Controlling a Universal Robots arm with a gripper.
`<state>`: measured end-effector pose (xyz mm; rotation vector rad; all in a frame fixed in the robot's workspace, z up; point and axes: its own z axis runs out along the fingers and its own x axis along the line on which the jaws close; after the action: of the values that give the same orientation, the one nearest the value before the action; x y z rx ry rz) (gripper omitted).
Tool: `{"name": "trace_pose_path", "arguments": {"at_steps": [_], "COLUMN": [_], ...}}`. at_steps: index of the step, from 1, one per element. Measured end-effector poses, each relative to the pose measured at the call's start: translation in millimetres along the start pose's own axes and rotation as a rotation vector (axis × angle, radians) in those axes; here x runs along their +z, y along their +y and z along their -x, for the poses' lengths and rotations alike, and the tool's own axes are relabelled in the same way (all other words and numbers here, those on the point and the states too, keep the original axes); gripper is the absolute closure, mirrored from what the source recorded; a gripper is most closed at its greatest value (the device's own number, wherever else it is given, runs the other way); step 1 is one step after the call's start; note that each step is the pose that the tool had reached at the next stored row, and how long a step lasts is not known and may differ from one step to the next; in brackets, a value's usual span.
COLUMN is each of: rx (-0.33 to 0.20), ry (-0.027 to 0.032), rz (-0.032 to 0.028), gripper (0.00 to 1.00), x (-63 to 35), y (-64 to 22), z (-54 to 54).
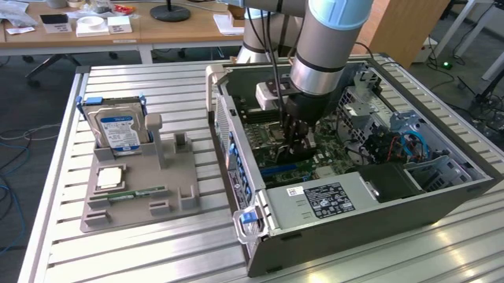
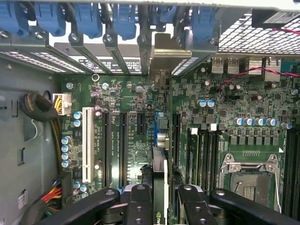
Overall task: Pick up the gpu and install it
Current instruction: 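Insert the gpu into the slot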
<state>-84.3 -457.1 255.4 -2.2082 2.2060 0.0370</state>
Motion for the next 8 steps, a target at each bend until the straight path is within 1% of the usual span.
{"name": "trace_pose_path", "arguments": {"at_steps": [8], "rx": [0.0], "ry": [0.0001], "rz": [0.0], "gripper": [0.74], "x": [0.1], "y": [0.3], "z": [-1.1]}}
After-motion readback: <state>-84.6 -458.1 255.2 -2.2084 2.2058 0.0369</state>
